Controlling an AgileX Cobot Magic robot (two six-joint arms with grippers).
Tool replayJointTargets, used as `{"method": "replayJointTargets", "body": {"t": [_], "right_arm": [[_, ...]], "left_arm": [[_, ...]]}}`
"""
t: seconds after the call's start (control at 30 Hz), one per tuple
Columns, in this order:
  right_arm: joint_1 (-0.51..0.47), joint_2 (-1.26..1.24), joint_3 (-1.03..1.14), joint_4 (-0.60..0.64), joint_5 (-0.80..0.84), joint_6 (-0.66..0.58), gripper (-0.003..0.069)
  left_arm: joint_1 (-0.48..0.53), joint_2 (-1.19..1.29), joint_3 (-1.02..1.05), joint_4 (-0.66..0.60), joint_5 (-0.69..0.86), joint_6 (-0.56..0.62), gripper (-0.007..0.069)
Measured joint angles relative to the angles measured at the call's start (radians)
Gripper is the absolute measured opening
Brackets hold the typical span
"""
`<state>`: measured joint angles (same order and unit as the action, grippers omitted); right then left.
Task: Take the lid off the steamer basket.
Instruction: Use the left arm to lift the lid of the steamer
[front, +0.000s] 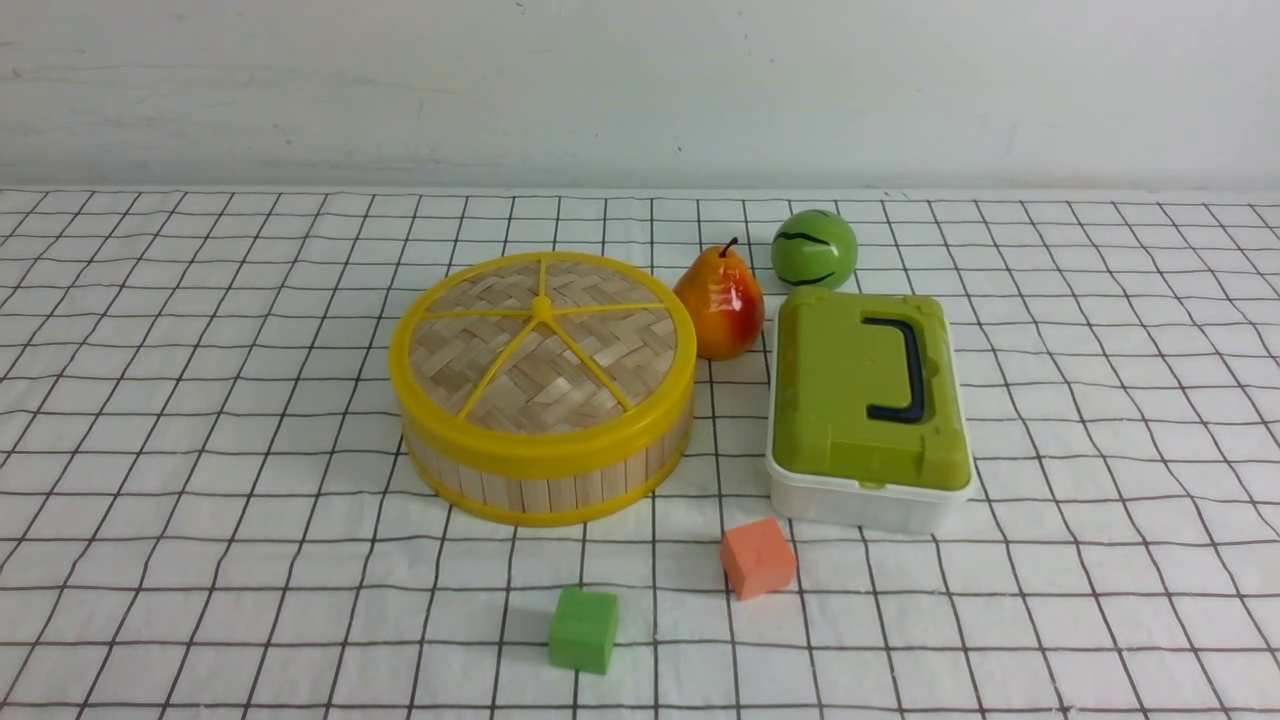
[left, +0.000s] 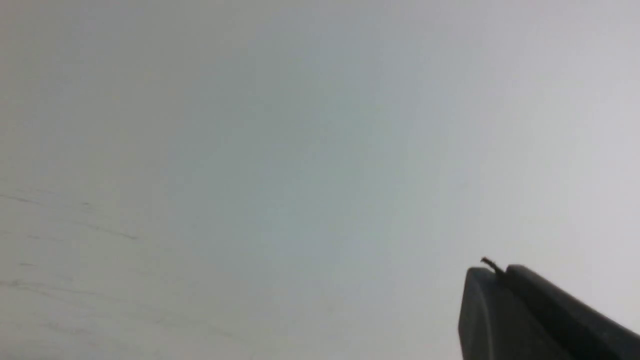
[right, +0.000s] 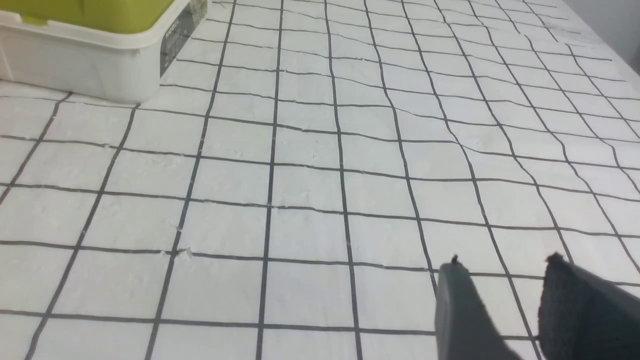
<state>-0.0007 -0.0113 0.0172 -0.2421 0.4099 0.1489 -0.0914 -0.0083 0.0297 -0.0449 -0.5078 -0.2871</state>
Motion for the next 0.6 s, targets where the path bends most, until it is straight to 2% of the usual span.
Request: {"method": "replayJointTargets", "body": {"t": [0.07, 0.13, 0.3, 0.33, 0.43, 0.47, 0.6], "right_arm": [[0.000, 0.000, 0.000, 0.000, 0.000, 0.000, 0.0240], [0.000, 0.000, 0.000, 0.000, 0.000, 0.000, 0.0240], [0.000, 0.000, 0.000, 0.000, 0.000, 0.000, 0.0240], [0.000, 0.000, 0.000, 0.000, 0.000, 0.000, 0.0240], [0.000, 0.000, 0.000, 0.000, 0.000, 0.000, 0.0240], [0.000, 0.000, 0.000, 0.000, 0.000, 0.000, 0.0240], [0.000, 0.000, 0.000, 0.000, 0.000, 0.000, 0.0240]], "left_arm": [[0.000, 0.000, -0.005, -0.007, -0.027, -0.055, 0.0015], [0.001, 0.000, -0.097, -0.018, 0.044, -0.135, -0.0013], [0.001, 0.092, -0.354, -0.018, 0.327, -0.106, -0.0013], [0.001, 0.186, -0.467, -0.018, 0.463, -0.080, -0.0013], [0.001, 0.338, -0.611, -0.018, 0.642, -0.055, -0.0013], [0.001, 0.466, -0.681, -0.018, 0.755, -0.050, -0.0013], [0.001, 0.667, -0.760, -0.029, 0.842, -0.050, -0.0013]]}}
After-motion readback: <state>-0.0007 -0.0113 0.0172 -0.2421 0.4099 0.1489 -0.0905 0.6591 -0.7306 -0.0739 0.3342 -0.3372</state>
